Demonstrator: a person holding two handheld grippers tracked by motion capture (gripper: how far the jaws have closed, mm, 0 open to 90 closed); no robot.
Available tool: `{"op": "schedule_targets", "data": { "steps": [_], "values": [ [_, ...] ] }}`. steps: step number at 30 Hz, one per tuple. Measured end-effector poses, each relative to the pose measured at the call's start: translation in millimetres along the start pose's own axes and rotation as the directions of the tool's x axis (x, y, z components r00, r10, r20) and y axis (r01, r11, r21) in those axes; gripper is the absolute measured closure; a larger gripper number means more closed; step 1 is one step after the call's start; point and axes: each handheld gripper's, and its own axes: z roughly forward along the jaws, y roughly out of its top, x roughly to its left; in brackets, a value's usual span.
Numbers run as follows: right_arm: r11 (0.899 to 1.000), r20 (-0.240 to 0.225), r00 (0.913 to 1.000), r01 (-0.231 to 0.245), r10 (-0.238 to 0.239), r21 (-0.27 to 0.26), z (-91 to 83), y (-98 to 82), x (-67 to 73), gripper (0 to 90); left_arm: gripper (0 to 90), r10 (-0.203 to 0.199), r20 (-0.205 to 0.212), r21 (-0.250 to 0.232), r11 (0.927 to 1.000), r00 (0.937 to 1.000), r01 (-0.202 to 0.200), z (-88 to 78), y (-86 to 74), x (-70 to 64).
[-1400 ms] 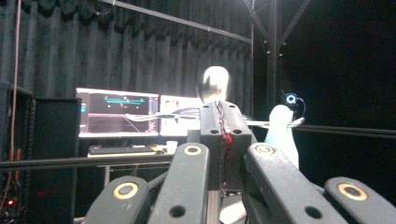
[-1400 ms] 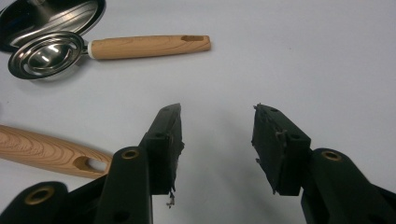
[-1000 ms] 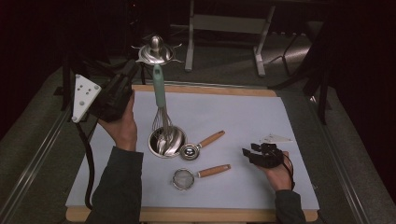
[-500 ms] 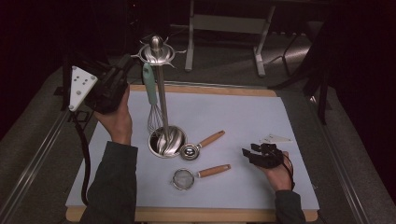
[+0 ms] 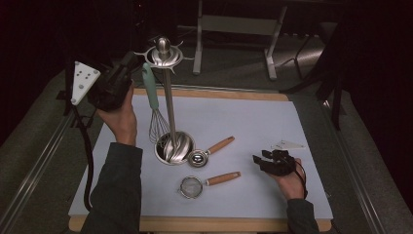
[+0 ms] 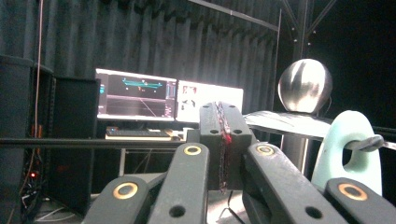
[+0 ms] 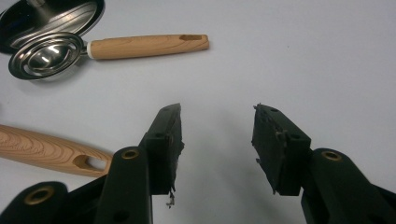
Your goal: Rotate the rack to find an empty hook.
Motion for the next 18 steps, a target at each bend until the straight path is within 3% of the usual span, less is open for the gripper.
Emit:
{"op": "schedule_targets", "data": {
  "steps": [13, 18],
  "values": [
    [1.000, -0.001, 1.0000, -0.003, 0.003, 0.003, 0.0, -0.4, 0.3, 51.6, 89.4, 0.016, 0.005, 0.021, 0.9997, 0.9999, -0.016, -6.3, 2.7, 4.0],
    [1.000, -0.001, 1.0000, -0.005, 0.005, 0.009, 0.2, -1.2, -0.6, 51.5, 88.9, 0.015, 0.038, 0.047, 0.9987, 0.9991, -0.017, -9.8, 3.7, 4.3]
  ]
}}
